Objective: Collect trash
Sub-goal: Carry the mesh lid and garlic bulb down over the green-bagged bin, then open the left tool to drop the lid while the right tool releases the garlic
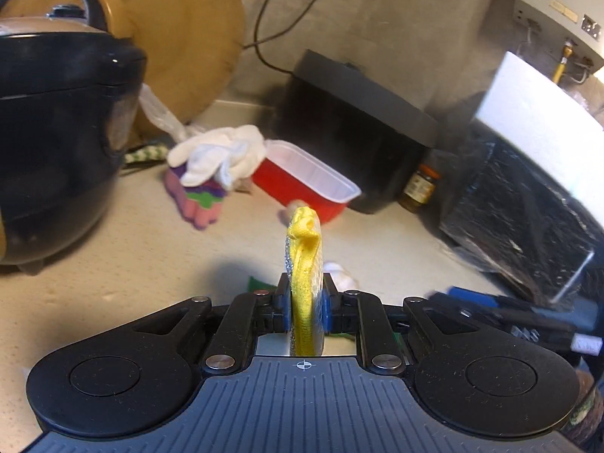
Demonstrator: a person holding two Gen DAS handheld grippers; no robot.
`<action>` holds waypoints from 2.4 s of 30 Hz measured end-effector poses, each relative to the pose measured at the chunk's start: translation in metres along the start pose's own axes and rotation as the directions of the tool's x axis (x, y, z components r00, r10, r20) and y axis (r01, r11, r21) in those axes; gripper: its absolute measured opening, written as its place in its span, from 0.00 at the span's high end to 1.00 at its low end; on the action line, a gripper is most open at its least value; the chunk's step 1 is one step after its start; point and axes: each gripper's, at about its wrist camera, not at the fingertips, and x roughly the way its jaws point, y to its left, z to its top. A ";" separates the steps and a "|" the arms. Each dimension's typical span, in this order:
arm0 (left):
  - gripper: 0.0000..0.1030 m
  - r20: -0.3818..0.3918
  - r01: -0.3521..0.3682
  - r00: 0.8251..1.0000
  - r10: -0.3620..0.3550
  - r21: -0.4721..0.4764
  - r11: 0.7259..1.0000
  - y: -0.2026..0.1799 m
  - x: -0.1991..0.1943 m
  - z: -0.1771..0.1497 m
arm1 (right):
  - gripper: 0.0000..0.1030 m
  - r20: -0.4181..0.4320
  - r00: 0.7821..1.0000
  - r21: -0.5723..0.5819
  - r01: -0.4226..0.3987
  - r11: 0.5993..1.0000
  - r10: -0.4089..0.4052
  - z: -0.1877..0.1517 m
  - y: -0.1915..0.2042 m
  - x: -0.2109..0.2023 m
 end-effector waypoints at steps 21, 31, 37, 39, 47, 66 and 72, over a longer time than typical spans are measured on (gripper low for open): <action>0.82 0.000 -0.034 0.999 0.035 0.171 0.985 -0.035 -0.006 -0.013 | 0.51 0.025 1.000 0.028 0.002 1.000 -0.003 0.005 0.017 -0.018; 0.82 -0.018 0.052 0.999 -0.049 0.275 0.960 -0.135 -0.020 -0.043 | 0.51 0.146 0.972 0.154 0.164 0.974 -0.187 -0.069 -0.061 -0.140; 0.82 -0.170 0.292 0.951 -0.257 0.234 0.927 -0.197 0.011 -0.109 | 0.50 0.068 0.961 0.254 0.243 0.936 -0.268 -0.130 -0.113 -0.158; 0.82 -0.246 0.349 0.922 -0.299 0.196 0.916 -0.208 0.037 -0.136 | 0.50 0.027 0.952 0.271 0.285 0.919 -0.304 -0.152 -0.126 -0.159; 0.82 -0.482 0.396 0.807 -0.341 0.012 0.918 -0.203 0.145 -0.238 | 0.50 -0.114 0.906 0.341 0.421 0.841 -0.407 -0.244 -0.168 -0.160; 0.78 -0.719 0.249 0.690 -0.087 0.122 0.961 -0.146 0.319 -0.369 | 0.51 -0.219 0.900 0.370 0.435 0.821 -0.378 -0.305 -0.180 -0.093; 0.78 -0.640 0.231 0.755 -0.144 0.055 0.971 -0.126 0.291 -0.346 | 0.50 -0.302 0.895 0.390 0.430 0.814 -0.328 -0.323 -0.190 -0.071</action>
